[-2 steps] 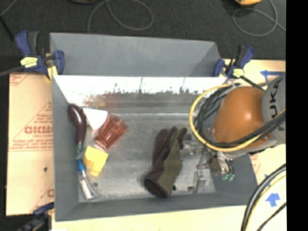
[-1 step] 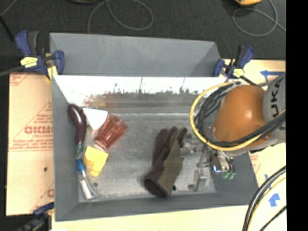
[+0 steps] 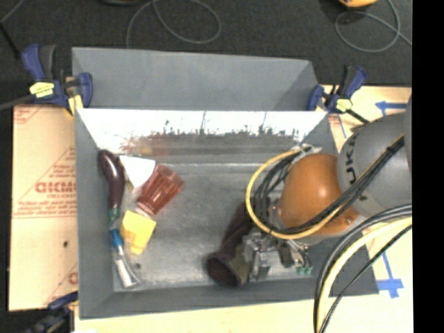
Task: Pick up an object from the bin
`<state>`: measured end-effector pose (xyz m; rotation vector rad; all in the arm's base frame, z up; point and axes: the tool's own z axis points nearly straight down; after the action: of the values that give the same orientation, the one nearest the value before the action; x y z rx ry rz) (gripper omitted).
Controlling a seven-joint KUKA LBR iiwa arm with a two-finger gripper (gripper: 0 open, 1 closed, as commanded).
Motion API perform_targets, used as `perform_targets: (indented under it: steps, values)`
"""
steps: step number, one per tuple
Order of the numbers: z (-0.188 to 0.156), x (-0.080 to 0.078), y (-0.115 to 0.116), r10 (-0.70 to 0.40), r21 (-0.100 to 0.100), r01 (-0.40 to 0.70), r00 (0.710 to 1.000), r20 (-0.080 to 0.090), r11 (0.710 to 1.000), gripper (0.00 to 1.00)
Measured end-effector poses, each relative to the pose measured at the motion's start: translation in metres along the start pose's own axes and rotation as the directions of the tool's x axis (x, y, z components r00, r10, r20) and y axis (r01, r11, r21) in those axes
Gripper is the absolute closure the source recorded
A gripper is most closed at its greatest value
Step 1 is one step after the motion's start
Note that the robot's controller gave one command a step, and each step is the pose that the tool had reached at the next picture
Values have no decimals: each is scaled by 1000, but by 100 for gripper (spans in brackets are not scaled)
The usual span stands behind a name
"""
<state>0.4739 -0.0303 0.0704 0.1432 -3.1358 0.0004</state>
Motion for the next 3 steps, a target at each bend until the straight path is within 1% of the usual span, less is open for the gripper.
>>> perform_targets:
  steps: [1,2,3]
  values:
    - [0,0,0,-1,0,1,1000,0,1000,100]
    - [-51,-10,1,-21,-1,21,1000,-8,1000,100]
    - [-68,-30,-18,-237,3,237,972,6,972,100]
